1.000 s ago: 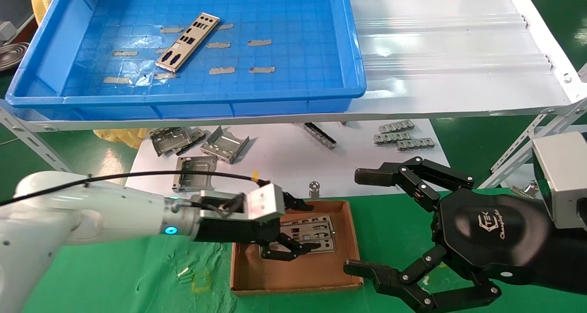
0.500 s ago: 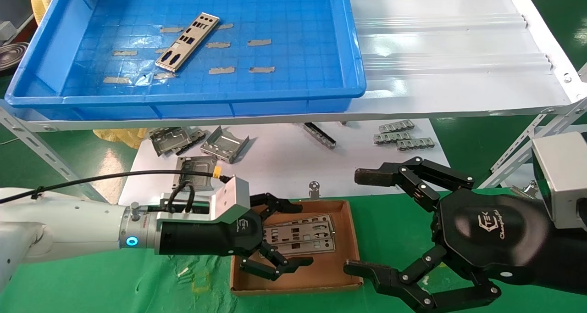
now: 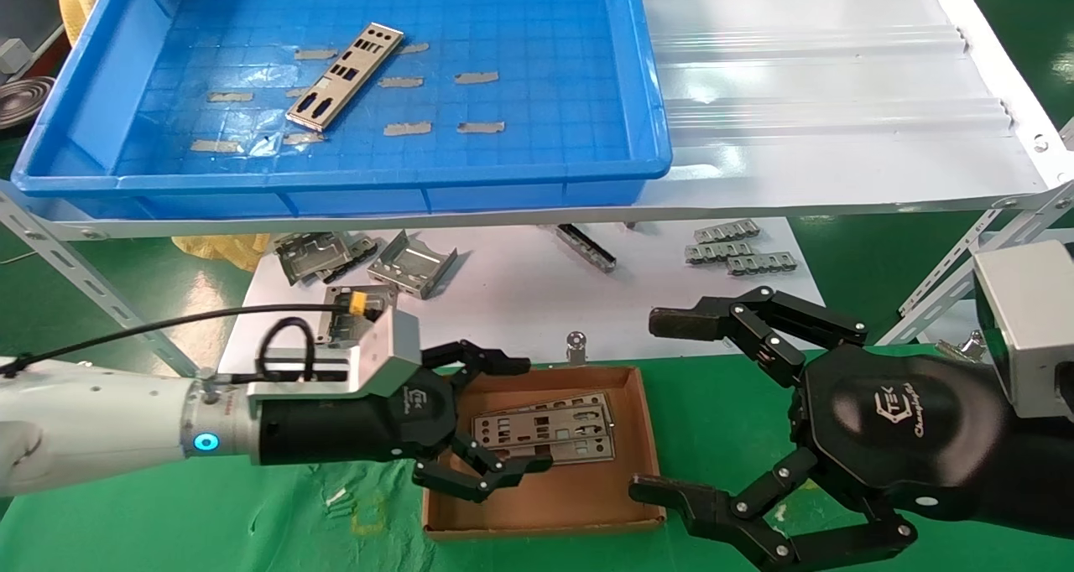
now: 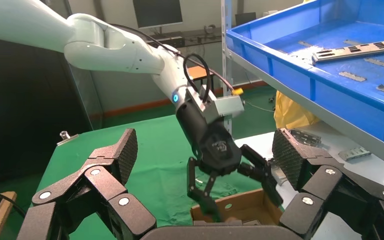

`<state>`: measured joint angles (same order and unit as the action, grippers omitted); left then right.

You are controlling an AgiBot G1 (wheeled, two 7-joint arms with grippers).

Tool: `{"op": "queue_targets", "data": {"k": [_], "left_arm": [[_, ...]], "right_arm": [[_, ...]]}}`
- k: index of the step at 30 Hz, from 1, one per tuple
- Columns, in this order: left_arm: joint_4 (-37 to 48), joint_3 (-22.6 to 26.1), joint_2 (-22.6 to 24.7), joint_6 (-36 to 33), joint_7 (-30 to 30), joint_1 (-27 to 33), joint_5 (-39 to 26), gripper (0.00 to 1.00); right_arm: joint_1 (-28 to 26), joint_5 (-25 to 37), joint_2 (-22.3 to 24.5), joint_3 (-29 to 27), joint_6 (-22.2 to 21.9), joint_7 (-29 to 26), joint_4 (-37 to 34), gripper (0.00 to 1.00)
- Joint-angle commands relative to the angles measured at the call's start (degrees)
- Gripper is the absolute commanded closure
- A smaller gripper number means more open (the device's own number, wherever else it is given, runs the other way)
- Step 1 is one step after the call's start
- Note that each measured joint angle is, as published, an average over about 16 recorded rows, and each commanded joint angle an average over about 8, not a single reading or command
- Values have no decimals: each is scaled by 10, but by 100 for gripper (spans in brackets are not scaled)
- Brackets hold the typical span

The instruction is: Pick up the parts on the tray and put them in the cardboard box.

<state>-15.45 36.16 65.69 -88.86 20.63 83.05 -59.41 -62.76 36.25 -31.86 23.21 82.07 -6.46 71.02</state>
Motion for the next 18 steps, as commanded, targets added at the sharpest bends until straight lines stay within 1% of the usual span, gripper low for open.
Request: {"op": "queue_targets", "data": {"k": [1, 18], "left_arm": [[-23, -8, -12, 1, -12, -8, 7, 0], [-217, -75, -114, 12, -117, -80, 66, 0]], "right_arm": [[0, 0, 0, 0, 0, 0, 0, 0], [0, 0, 0, 0, 0, 0, 0, 0]]}}
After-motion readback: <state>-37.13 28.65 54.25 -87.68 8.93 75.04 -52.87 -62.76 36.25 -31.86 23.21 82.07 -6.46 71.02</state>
